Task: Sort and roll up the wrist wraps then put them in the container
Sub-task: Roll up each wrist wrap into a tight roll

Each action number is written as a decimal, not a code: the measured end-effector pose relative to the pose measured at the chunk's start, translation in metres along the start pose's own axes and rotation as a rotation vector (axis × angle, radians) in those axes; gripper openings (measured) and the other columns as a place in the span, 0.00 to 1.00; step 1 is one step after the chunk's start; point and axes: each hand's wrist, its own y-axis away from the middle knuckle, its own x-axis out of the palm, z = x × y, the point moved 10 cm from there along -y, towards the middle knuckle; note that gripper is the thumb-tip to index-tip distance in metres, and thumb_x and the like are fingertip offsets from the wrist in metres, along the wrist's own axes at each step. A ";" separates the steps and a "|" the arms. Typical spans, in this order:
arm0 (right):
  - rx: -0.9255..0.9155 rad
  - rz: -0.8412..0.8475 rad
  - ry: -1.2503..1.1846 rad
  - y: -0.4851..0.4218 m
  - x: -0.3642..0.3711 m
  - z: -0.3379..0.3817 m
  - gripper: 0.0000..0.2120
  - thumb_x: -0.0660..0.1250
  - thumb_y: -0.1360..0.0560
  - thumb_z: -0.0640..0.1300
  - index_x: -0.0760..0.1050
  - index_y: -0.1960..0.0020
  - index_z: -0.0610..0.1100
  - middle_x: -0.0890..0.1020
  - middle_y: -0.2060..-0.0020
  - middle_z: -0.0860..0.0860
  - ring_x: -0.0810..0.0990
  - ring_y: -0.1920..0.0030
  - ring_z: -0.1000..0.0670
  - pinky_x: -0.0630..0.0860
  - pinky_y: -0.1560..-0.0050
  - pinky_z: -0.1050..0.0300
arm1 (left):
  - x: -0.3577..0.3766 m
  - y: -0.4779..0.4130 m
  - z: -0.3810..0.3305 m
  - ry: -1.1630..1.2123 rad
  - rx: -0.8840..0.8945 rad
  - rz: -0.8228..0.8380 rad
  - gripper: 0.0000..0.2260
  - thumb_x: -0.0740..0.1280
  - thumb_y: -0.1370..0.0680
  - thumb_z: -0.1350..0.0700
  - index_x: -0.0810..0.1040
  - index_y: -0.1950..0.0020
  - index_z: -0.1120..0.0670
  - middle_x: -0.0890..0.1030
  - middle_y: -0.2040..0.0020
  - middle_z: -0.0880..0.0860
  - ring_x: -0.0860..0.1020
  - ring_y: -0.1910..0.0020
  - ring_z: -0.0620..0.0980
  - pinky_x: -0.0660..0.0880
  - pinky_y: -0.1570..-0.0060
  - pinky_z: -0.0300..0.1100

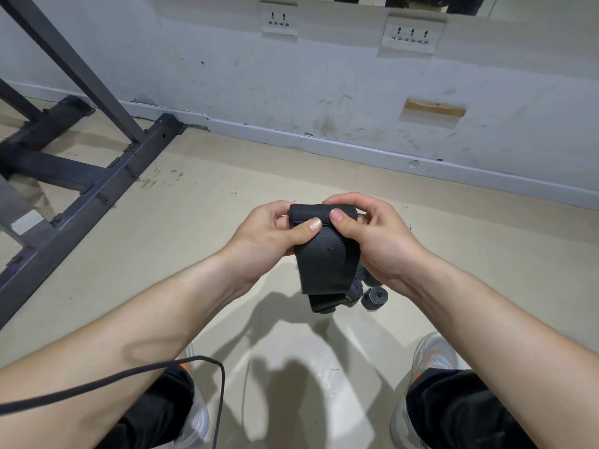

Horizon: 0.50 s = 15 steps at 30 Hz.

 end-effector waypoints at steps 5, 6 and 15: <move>-0.024 -0.013 -0.005 0.001 -0.002 0.000 0.09 0.68 0.20 0.34 0.80 0.41 0.41 0.86 0.58 0.45 0.84 0.56 0.43 0.81 0.47 0.41 | 0.002 0.002 -0.004 -0.108 0.052 -0.101 0.12 0.69 0.19 0.51 0.80 0.41 0.57 0.85 0.59 0.47 0.83 0.57 0.45 0.80 0.50 0.42; -0.022 -0.014 -0.011 0.002 -0.001 0.000 0.09 0.68 0.20 0.34 0.80 0.42 0.42 0.87 0.57 0.44 0.84 0.55 0.42 0.80 0.45 0.38 | 0.000 0.003 -0.007 -0.087 0.072 -0.120 0.10 0.69 0.19 0.52 0.80 0.42 0.57 0.84 0.61 0.46 0.83 0.59 0.44 0.80 0.52 0.41; -0.011 0.053 0.063 0.004 0.013 0.002 0.12 0.64 0.16 0.47 0.79 0.39 0.40 0.86 0.51 0.45 0.86 0.51 0.47 0.79 0.48 0.45 | -0.012 0.006 -0.019 0.025 0.139 -0.187 0.09 0.73 0.23 0.63 0.80 0.44 0.54 0.86 0.54 0.55 0.84 0.58 0.50 0.81 0.58 0.41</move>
